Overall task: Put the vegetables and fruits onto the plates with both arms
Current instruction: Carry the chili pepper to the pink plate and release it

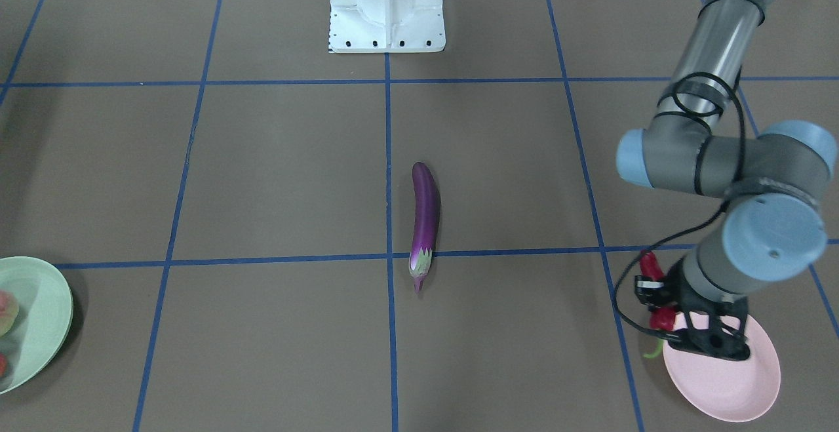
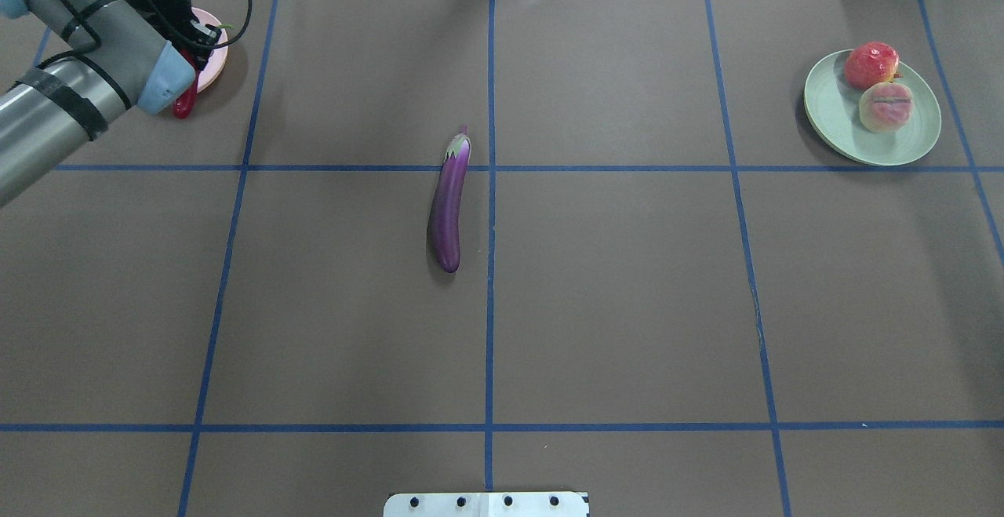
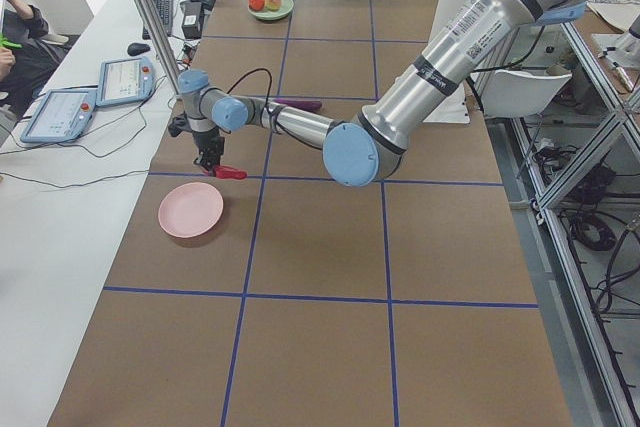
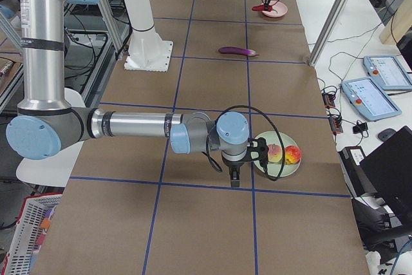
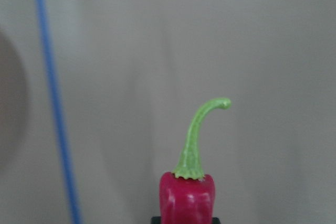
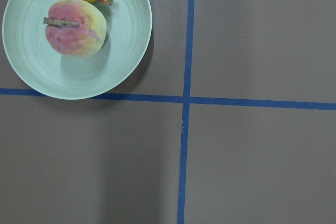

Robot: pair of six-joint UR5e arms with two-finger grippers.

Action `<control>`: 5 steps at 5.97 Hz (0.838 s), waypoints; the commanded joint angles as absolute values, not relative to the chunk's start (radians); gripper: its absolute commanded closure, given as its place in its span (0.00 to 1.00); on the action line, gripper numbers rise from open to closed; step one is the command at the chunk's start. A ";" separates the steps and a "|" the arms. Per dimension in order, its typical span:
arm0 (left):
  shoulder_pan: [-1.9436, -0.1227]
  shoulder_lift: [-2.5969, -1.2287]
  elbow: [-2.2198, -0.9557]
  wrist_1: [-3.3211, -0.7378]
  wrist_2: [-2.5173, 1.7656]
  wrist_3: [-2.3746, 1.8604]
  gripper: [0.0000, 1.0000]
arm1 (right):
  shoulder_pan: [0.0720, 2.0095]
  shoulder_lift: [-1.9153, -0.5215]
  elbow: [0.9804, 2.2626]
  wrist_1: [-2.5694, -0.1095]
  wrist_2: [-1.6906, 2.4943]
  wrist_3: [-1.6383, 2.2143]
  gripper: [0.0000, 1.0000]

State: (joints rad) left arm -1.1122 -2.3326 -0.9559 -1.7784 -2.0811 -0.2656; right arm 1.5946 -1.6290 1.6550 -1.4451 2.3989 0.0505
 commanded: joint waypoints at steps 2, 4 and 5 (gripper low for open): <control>-1.146 -2.399 -0.767 -1.907 -1.993 -0.232 0.01 | 1.594 -1.628 1.655 -1.445 2.399 0.051 0.00; -1.135 -2.416 -0.909 -1.822 -2.063 -0.373 0.00 | 1.592 -1.626 1.657 -1.445 2.399 0.051 0.00; -1.071 -2.416 -1.034 -1.743 -2.109 -0.567 0.00 | 1.592 -1.626 1.657 -1.445 2.399 0.051 0.00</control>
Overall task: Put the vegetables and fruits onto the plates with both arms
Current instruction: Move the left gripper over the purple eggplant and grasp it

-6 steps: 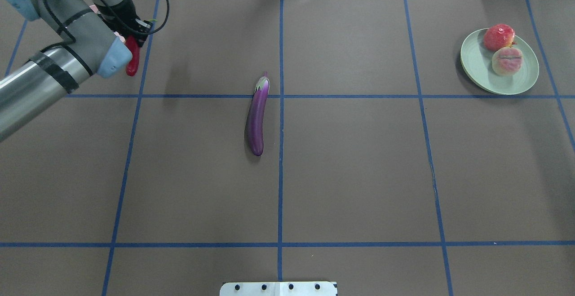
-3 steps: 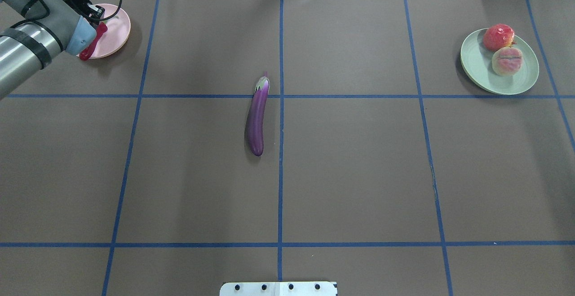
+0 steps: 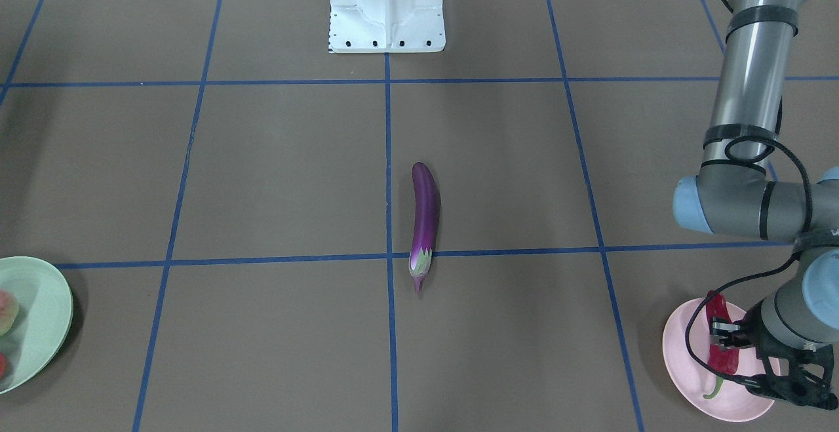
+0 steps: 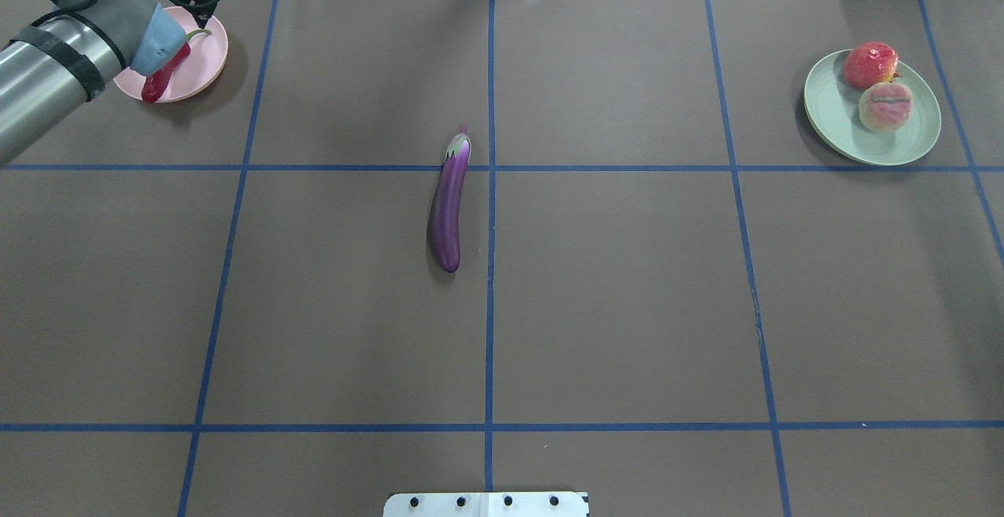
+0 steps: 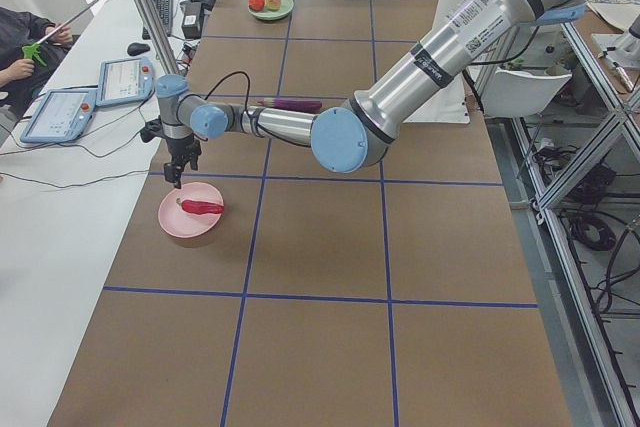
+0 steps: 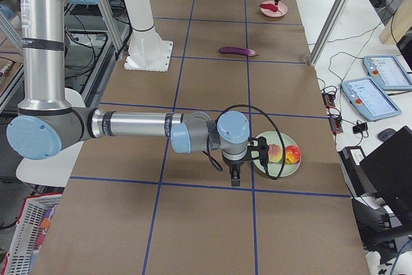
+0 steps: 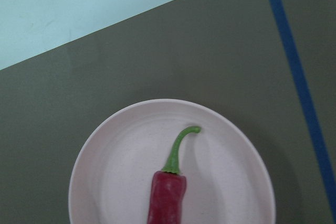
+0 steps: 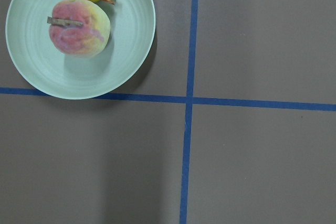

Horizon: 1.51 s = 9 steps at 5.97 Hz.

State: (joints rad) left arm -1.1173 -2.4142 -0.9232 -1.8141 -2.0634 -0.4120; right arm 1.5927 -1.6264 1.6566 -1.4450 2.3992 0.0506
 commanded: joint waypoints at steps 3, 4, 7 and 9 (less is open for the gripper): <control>-0.746 -2.480 -1.186 -1.750 -2.089 -1.134 0.00 | 1.591 -1.628 1.655 -1.445 2.399 0.051 0.00; -0.662 -2.496 -1.187 -1.750 -2.021 -1.182 0.00 | 1.589 -1.628 1.654 -1.445 2.398 0.051 0.00; -0.606 -2.497 -1.193 -1.750 -2.000 -1.195 0.29 | 1.589 -1.626 1.654 -1.445 2.399 0.051 0.00; -0.604 -2.496 -1.193 -1.747 -2.000 -1.195 0.49 | 1.589 -1.628 1.655 -1.445 2.399 0.051 0.00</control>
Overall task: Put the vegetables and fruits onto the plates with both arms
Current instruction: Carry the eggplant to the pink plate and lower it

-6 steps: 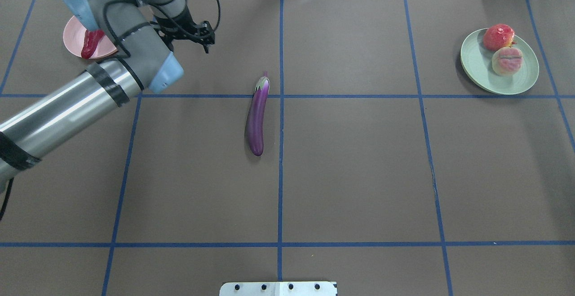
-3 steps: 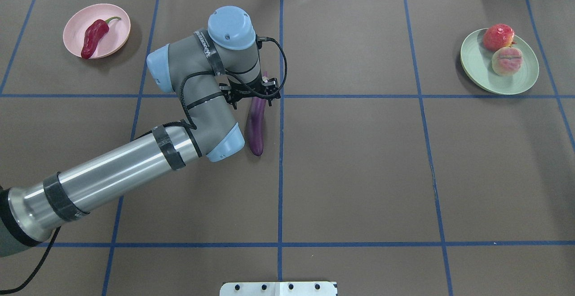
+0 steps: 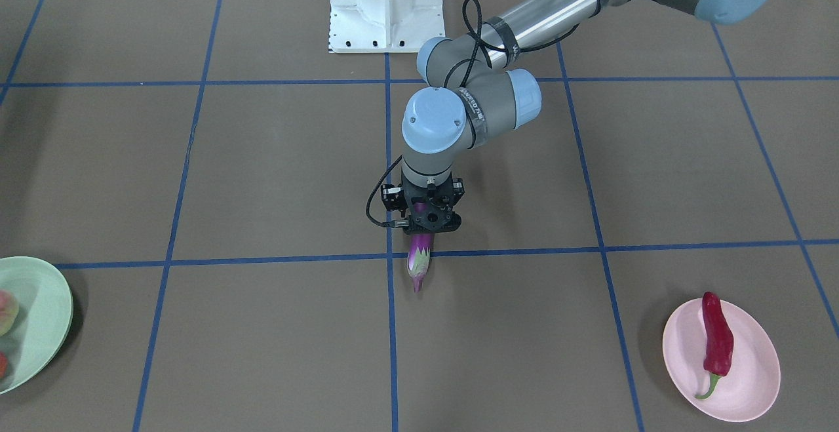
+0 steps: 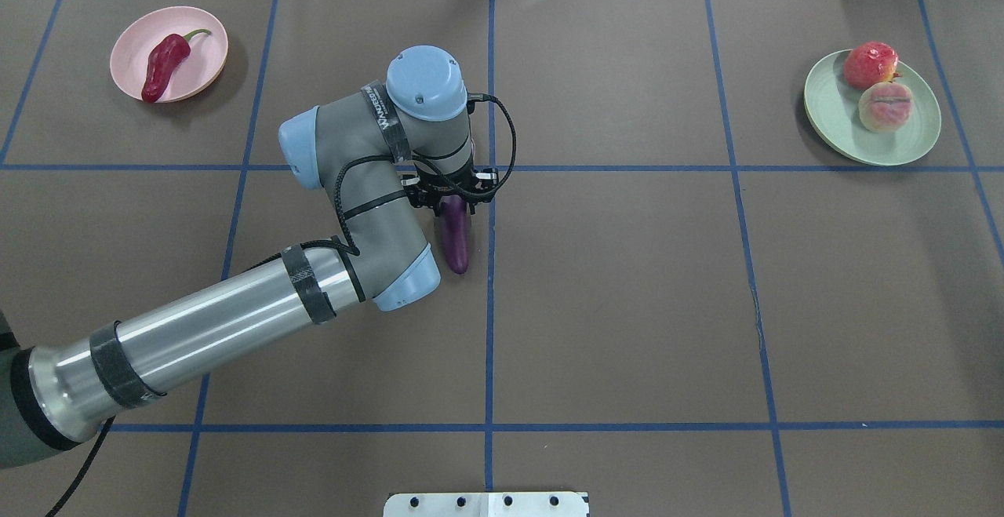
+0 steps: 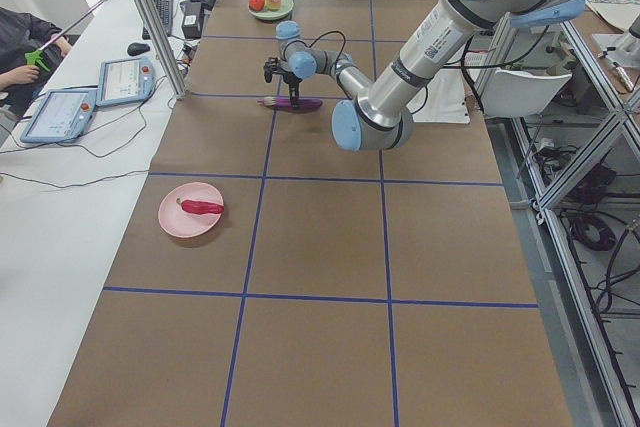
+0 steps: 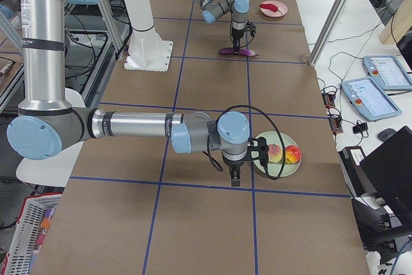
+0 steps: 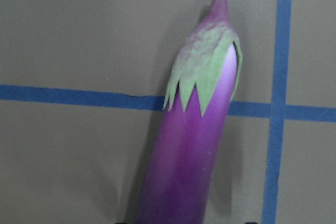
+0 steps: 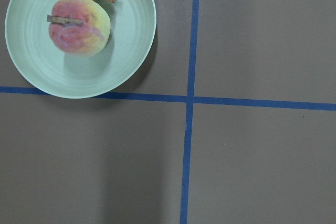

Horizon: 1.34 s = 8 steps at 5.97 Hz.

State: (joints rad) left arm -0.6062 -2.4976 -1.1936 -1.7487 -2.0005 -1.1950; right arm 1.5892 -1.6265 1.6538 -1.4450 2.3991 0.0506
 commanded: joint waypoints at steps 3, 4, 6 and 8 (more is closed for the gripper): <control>-0.658 -2.499 -1.210 -1.740 -2.026 -1.178 1.00 | 1.589 -1.628 1.655 -1.445 2.399 0.051 0.00; -0.767 -2.496 -1.210 -1.706 -2.133 -1.022 1.00 | 1.589 -1.628 1.655 -1.445 2.398 0.051 0.00; -1.007 -2.420 -1.169 -1.614 -2.178 -0.568 1.00 | 1.589 -1.628 1.655 -1.445 2.398 0.051 0.00; -1.158 -2.421 -0.947 -1.641 -2.110 -0.283 1.00 | 1.588 -1.626 1.657 -1.443 2.396 0.051 0.00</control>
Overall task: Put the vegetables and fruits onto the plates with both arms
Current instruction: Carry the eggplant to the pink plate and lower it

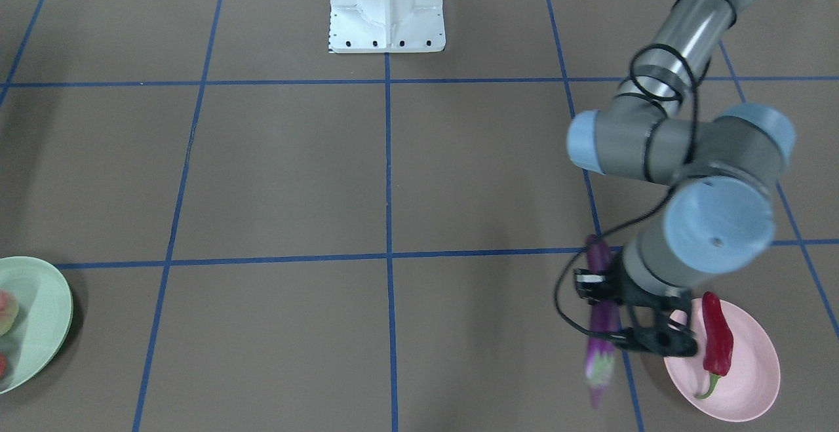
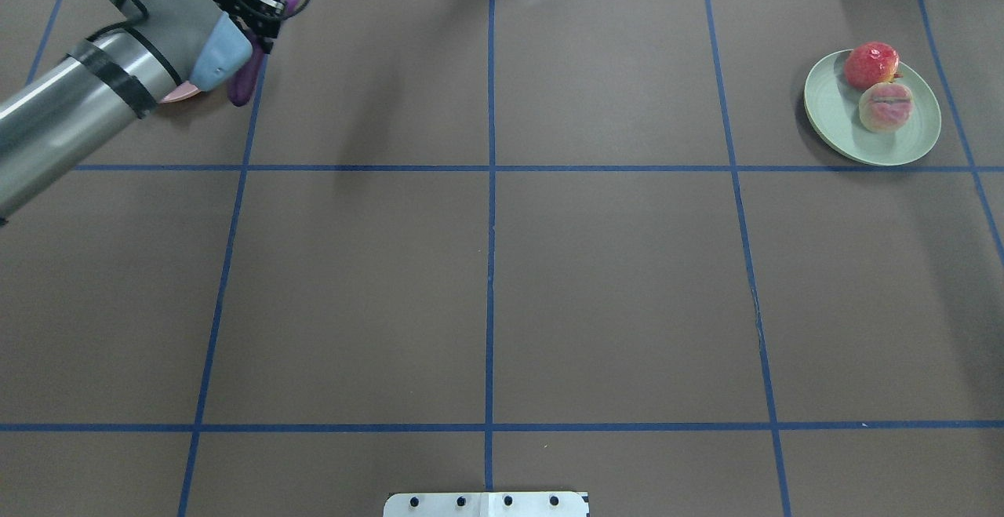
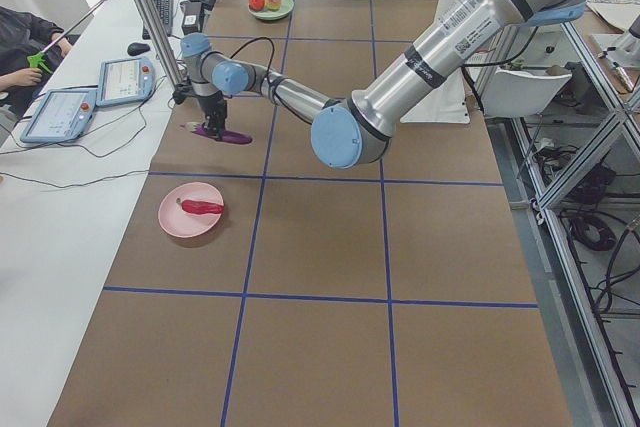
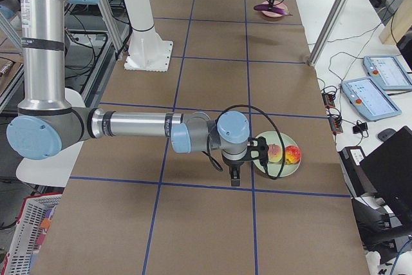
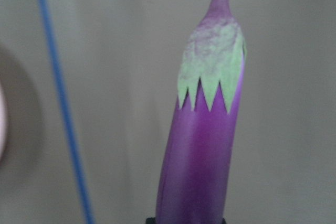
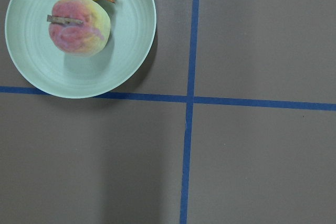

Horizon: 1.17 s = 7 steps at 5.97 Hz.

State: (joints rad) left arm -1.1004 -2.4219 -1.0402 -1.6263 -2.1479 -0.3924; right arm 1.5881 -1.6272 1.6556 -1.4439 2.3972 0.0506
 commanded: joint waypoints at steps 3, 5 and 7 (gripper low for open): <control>-1.042 -2.431 -0.810 -1.894 -1.927 -0.588 0.52 | 1.586 -1.620 1.657 -1.443 2.395 0.051 0.00; -1.073 -2.428 -0.808 -1.891 -1.925 -0.478 0.18 | 1.586 -1.615 1.658 -1.443 2.396 0.052 0.00; -1.127 -2.424 -0.799 -1.885 -1.927 -0.392 0.55 | 1.588 -1.615 1.666 -1.445 2.396 0.052 0.00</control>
